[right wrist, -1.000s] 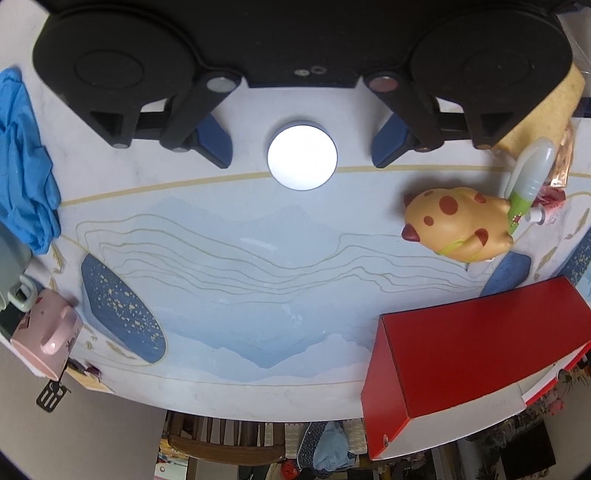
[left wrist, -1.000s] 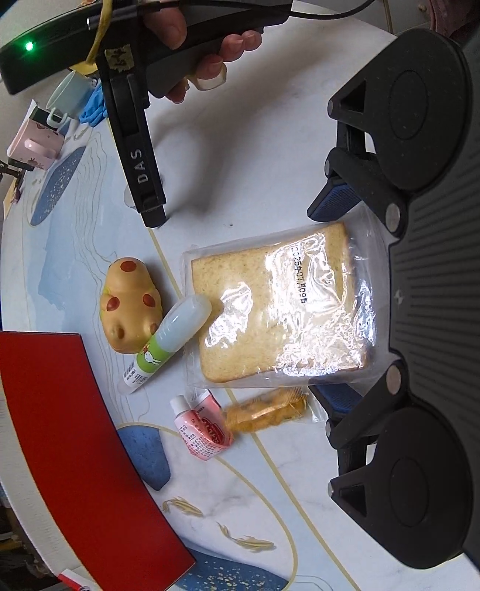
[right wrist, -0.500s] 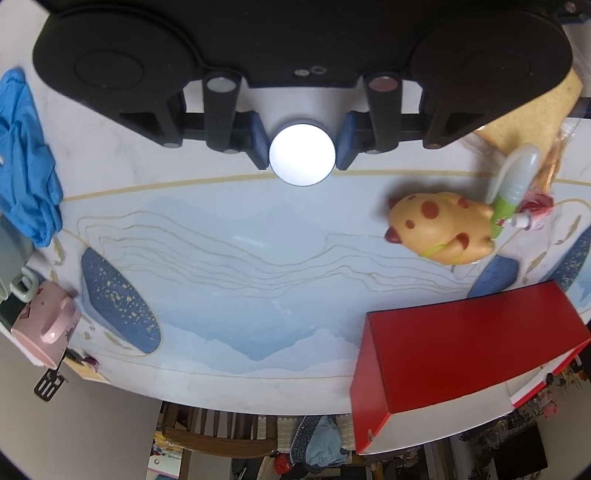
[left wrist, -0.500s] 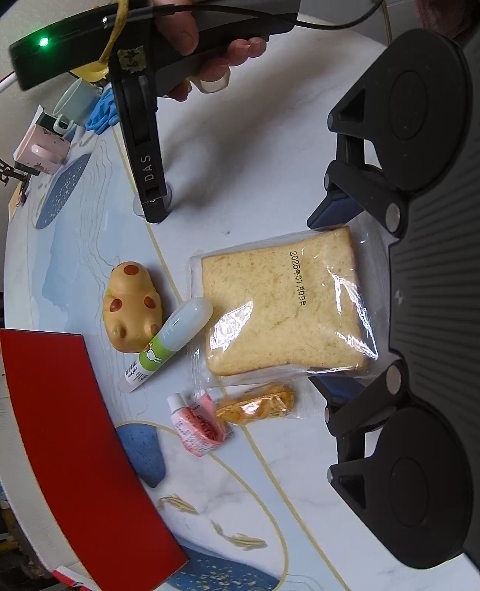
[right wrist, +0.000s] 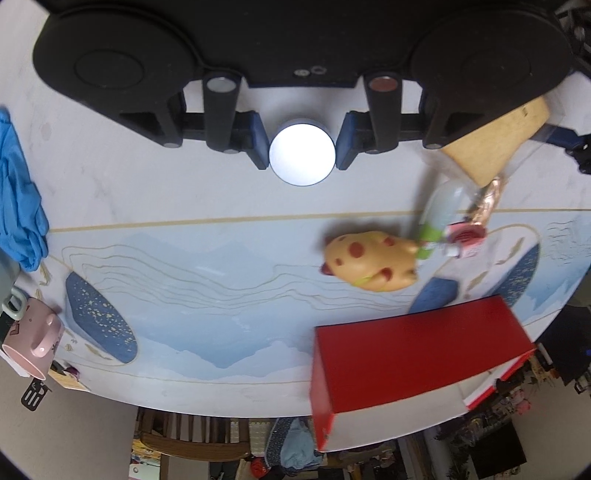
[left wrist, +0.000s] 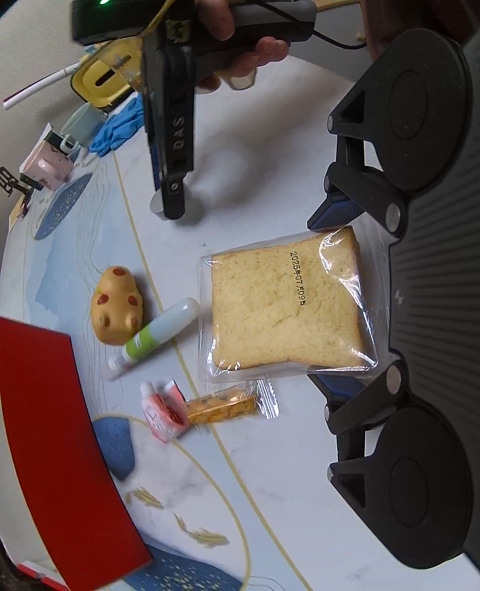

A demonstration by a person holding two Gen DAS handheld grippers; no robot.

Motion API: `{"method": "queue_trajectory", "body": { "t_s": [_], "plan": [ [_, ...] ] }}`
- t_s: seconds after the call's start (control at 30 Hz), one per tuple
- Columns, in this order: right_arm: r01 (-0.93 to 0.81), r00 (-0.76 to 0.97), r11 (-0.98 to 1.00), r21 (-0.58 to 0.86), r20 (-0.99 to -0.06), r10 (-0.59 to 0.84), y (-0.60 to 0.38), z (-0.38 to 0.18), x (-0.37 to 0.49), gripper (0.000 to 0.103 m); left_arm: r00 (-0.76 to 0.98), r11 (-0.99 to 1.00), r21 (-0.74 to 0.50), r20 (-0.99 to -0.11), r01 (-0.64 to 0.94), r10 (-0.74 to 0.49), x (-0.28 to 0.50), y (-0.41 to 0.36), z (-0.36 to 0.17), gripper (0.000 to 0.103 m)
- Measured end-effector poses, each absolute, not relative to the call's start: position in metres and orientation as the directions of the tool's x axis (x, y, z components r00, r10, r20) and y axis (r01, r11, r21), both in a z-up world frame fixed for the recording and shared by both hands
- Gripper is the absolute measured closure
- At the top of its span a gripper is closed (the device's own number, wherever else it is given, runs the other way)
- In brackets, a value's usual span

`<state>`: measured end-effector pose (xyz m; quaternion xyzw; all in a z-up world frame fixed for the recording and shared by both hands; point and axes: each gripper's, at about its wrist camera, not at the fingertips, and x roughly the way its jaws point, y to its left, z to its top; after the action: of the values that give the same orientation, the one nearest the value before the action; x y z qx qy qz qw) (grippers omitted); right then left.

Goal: Organize objects
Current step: 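Grasp the wrapped bread packet with left tool while right tool grasps silver round badge reel, then carry the bread packet and badge reel with both tools into the red box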

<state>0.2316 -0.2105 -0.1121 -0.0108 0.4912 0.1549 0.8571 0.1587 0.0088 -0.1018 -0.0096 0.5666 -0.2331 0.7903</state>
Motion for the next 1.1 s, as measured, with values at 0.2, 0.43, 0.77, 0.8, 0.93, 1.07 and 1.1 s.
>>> {"method": "queue_trajectory", "body": {
  "t_s": [0.2, 0.43, 0.77, 0.8, 0.93, 1.07, 1.1],
  "plan": [
    [-0.302, 0.459, 0.937, 0.176, -0.835, 0.305, -0.201, -0.098, 0.220, 0.065, 0.278, 0.893, -0.306, -0.873, 0.329, -0.402, 0.150, 0.025, -0.090, 0.025],
    [-0.334, 0.483, 0.923, 0.189, -0.807, 0.340, -0.189, -0.075, 0.222, 0.065, 0.394, 0.906, -0.241, -0.840, 0.348, -0.374, 0.142, 0.029, -0.066, 0.025],
    [-0.392, 0.542, 0.909, 0.141, -0.763, 0.352, -0.170, -0.039, 0.243, 0.065, 0.581, 0.938, -0.137, -0.753, 0.319, -0.307, 0.166, 0.038, -0.027, 0.025],
    [-0.398, 0.547, 0.907, 0.137, -0.759, 0.354, -0.168, -0.036, 0.246, 0.065, 0.592, 0.940, -0.135, -0.746, 0.313, -0.304, 0.169, 0.040, -0.024, 0.025],
    [-0.420, 0.573, 0.900, 0.112, -0.737, 0.359, -0.160, -0.022, 0.258, 0.065, 0.635, 0.946, -0.102, -0.719, 0.307, -0.283, 0.182, 0.047, -0.010, 0.025],
    [-0.445, 0.592, 0.890, 0.094, -0.715, 0.372, -0.150, -0.008, 0.272, 0.065, 0.673, 0.952, -0.063, -0.693, 0.299, -0.258, 0.195, 0.052, 0.002, 0.025],
    [-0.452, 0.596, 0.888, 0.088, -0.711, 0.373, -0.147, -0.005, 0.276, 0.065, 0.678, 0.954, -0.062, -0.690, 0.294, -0.254, 0.199, 0.053, 0.004, 0.025]
  ]
}}
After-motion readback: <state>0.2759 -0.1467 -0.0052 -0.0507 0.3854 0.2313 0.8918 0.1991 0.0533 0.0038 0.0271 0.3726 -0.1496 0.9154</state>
